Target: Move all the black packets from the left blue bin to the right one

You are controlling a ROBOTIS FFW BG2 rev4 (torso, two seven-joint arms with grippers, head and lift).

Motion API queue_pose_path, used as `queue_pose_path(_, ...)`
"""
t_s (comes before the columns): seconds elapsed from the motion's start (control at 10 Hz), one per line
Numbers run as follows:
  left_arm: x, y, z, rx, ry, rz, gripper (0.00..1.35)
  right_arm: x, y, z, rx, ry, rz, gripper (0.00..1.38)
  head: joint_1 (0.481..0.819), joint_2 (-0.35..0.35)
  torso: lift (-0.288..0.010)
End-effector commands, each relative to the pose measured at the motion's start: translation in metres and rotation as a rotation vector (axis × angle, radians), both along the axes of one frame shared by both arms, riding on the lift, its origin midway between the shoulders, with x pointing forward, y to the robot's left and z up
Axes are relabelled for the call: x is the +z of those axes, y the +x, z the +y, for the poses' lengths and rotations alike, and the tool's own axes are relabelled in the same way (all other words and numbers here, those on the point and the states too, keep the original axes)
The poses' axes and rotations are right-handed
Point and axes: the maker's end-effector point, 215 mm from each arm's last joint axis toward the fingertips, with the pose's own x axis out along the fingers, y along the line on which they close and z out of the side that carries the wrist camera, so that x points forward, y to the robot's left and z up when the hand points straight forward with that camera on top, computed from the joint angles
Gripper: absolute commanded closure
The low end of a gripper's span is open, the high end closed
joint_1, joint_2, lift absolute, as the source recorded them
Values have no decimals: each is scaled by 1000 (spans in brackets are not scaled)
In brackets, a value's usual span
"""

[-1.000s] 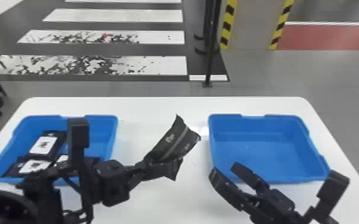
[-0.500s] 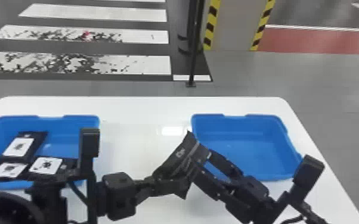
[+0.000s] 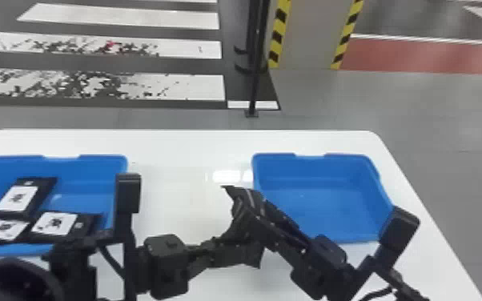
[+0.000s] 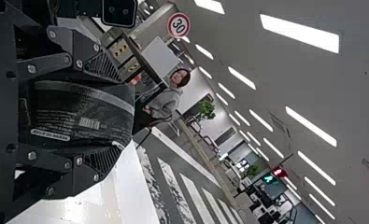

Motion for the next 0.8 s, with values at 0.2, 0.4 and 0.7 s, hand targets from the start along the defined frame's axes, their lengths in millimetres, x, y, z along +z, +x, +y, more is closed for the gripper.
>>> queue_pose_path(0.2,1,3,4,19,-10,-3,1082,5,5,-7,-22,-28,-35,1282,695,-110,-154)
queue_pose_path(0.4,-12,1,21,66,-6,43,321,4,14,-11,-20,-30,-39,1282,695,-106,-154)
queue_pose_path(0.7,-12,5,46,137,-21,28,124,-13,42,-27,-7,-98,-31,1282,695,-81,-154)
